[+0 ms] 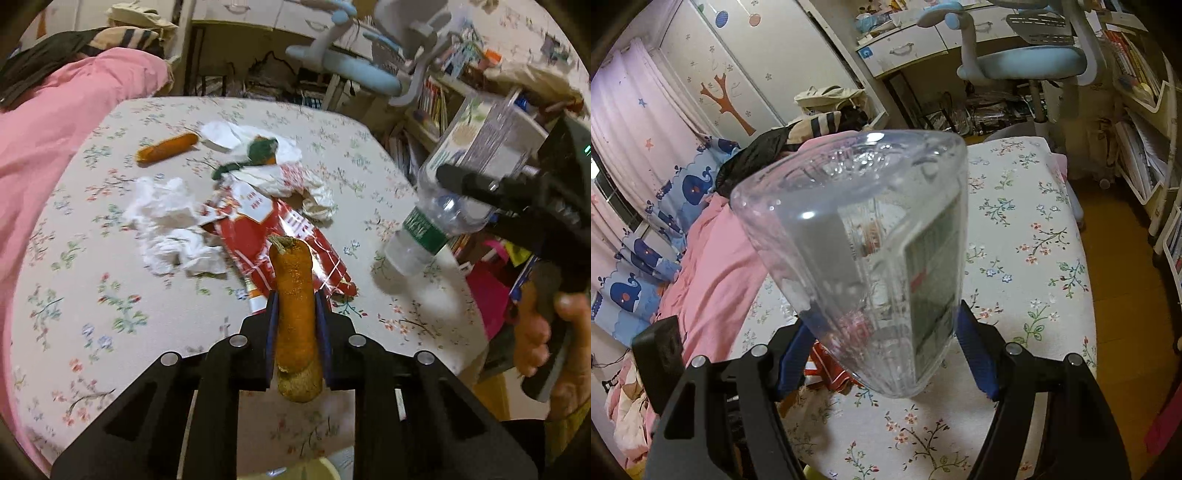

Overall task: Collect trash
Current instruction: 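Carry the bottle and sausage wrapper with both tools over the bin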

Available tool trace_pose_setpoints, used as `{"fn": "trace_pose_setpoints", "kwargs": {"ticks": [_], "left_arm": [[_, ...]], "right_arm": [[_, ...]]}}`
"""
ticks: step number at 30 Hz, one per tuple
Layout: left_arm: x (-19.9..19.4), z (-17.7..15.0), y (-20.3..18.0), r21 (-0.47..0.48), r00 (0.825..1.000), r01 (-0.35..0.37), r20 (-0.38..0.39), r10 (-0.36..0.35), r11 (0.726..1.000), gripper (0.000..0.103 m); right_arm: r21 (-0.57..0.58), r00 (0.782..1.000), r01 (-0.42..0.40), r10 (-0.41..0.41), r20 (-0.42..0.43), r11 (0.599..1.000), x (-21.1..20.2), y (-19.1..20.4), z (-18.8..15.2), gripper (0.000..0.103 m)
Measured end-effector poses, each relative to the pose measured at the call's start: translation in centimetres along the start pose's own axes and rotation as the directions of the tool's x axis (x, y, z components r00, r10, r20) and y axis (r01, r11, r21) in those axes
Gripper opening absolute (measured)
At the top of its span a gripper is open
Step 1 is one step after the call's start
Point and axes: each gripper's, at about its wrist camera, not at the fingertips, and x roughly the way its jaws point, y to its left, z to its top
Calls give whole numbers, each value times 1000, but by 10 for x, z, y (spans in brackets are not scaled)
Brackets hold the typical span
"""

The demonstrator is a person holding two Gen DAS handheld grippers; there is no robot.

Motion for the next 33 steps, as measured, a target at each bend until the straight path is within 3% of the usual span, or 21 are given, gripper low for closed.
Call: {"fn": "trace_pose_setpoints", "kwargs": {"ticks": [10,18,25,33], "left_arm": [[-73,-19,22,-99,986,-60,151,75,993,18],[-132,-47,23,-124,959,-111,248,139,986,18],[-166,-71,18,-107,945,-142,280,166,984,18],[-183,-94,18,-98,947,-155,269,177,983,18]], "right_arm": [[-48,995,-94,95,8,994,-12,39,-14,71],[-107,983,-179,174,-55,978,-19,86,-73,71],[-104,964,-235,217,-154,967,-14,104,-124,71],[-103,941,-232,197,-275,967,-1,114,-166,71]]}}
